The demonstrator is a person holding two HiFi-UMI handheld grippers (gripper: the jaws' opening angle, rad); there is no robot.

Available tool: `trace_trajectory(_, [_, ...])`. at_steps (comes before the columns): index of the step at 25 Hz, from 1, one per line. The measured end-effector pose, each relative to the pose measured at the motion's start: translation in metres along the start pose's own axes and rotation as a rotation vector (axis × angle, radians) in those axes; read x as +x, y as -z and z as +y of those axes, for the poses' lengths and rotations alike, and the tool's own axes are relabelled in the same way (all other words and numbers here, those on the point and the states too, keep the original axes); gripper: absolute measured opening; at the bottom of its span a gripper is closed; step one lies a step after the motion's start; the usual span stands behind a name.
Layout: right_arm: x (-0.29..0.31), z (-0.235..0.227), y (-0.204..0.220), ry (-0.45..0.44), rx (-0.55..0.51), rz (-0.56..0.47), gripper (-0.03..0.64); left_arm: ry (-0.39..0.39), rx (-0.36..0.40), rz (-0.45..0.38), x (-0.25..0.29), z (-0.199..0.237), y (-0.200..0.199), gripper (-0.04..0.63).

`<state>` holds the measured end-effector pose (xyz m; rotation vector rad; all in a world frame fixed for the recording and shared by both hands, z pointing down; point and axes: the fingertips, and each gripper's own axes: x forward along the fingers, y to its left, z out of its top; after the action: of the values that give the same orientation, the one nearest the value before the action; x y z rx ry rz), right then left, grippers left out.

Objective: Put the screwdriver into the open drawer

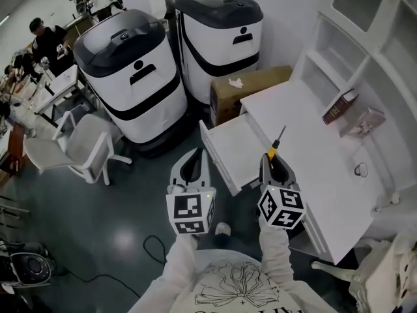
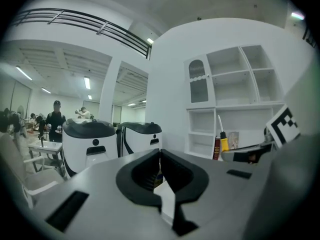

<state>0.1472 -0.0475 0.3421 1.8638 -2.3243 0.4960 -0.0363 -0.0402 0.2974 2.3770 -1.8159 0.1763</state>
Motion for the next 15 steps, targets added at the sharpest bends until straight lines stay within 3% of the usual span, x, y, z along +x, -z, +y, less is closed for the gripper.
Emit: trace_trajectory(15, [0.089, -0.024, 0.022, -0.021, 0.032, 0.117, 0.067, -0.033, -0.025, 0.111, 0.083, 0.024, 0.031, 0.006])
